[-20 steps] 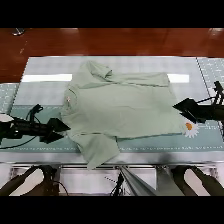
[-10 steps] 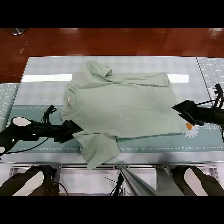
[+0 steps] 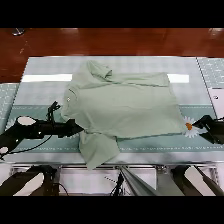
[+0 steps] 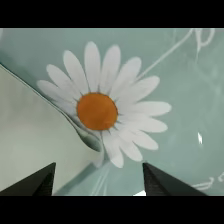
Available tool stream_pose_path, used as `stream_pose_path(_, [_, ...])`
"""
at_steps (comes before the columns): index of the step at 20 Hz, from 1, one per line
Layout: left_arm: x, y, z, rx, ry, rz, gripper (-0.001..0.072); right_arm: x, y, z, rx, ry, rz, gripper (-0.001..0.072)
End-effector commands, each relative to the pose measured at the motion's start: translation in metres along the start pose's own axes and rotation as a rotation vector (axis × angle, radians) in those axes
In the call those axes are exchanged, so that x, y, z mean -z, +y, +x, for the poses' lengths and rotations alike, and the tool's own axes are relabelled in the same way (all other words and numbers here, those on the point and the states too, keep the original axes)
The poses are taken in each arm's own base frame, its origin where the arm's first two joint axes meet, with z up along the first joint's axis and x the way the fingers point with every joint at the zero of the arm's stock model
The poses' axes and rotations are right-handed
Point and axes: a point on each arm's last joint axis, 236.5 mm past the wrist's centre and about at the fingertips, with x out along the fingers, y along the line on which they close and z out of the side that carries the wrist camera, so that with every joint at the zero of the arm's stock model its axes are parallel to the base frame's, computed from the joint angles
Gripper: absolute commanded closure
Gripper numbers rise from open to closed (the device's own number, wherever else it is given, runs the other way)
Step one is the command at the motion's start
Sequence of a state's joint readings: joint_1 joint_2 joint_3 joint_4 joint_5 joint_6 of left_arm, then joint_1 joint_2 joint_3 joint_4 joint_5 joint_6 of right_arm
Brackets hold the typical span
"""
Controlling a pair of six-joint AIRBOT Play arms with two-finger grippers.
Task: Fold the shirts.
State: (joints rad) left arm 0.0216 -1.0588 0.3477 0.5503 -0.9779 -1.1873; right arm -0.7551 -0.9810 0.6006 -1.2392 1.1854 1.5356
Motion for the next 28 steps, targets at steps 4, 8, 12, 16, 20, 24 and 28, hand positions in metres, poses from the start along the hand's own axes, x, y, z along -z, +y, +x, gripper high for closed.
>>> stream_pose_path(4, [-0.005, -0.012, 0.0, 0.047, -0.021, 0.02, 0.068, 0.039, 0.007, 0.032, -0.094, 0.259, -0.01, 0.0091])
stream_pose_path(8, [-0.005, -0.012, 0.0, 0.047, -0.021, 0.032, 0.068, 0.028, 0.029, 0.04, -0.2, 0.237, 0.015, 0.0092])
stream_pose_path(12, [-0.005, -0.012, 0.0, 0.047, -0.021, 0.032, 0.068, 0.025, 0.038, 0.049, -0.229, 0.24, 0.016, 0.0092])
stream_pose_path(16, [-0.005, -0.013, 0.0, 0.048, -0.019, 0.032, 0.068, 0.021, 0.066, 0.06, -0.239, 0.202, -0.049, 0.0117])
stream_pose_path(20, [0.002, -0.016, 0.004, 0.047, 0.004, 0.054, 0.068, 0.011, 0.113, 0.05, -0.278, 0.159, -0.209, 0.0689])
stream_pose_path(24, [-0.049, -0.075, -0.028, 0.159, -0.109, 0.122, 0.068, -0.022, 0.197, -0.024, -0.387, 0.064, -0.426, 0.069])
stream_pose_path(28, [-0.121, -0.256, -0.159, 0.369, -0.403, 0.519, 0.0681, -0.046, 0.325, -0.198, -0.563, -0.326, -0.71, 0.069])
